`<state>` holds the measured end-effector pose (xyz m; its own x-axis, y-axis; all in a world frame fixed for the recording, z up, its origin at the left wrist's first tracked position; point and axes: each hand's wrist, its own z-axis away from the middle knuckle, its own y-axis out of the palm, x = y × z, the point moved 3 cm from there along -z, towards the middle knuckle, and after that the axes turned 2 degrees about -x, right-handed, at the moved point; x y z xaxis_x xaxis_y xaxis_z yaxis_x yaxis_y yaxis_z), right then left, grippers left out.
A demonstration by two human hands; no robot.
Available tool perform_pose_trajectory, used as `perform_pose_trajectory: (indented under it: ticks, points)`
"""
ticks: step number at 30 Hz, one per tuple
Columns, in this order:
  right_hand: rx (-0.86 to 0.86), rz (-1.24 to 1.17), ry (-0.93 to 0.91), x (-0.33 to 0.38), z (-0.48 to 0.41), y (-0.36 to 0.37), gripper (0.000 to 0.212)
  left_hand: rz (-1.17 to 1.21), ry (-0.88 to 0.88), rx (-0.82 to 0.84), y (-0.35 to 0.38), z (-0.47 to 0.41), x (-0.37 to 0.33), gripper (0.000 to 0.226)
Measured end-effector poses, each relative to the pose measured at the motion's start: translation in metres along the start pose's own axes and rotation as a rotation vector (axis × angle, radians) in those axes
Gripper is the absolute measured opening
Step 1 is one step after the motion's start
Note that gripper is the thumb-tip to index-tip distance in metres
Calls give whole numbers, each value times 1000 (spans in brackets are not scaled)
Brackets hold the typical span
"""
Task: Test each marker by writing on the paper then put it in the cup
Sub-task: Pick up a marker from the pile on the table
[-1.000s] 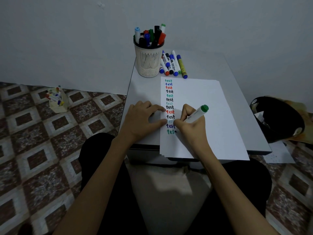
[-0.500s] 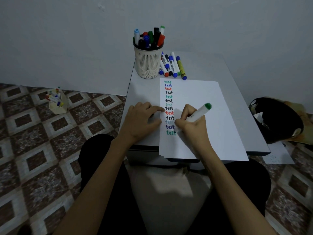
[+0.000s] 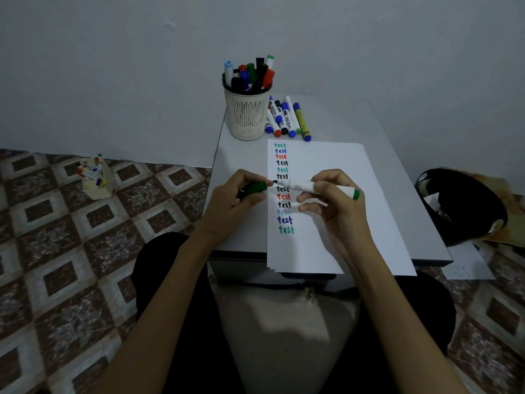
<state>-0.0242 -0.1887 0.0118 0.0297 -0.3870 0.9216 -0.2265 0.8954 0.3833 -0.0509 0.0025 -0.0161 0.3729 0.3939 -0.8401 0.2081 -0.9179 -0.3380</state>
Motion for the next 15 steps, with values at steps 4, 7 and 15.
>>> perform_pose_trajectory:
  ticks: [4,7,15]
  points:
    - [7,47,-18,-1,-1,-1,8,-33,28,-18,-2,0,-1,21]
    - [29,95,-2,-4,-2,1,8,-41,47,7,0,1,-4,21]
    - [238,621,-68,2,-13,-5,17,-28,58,50,-1,3,-4,24]
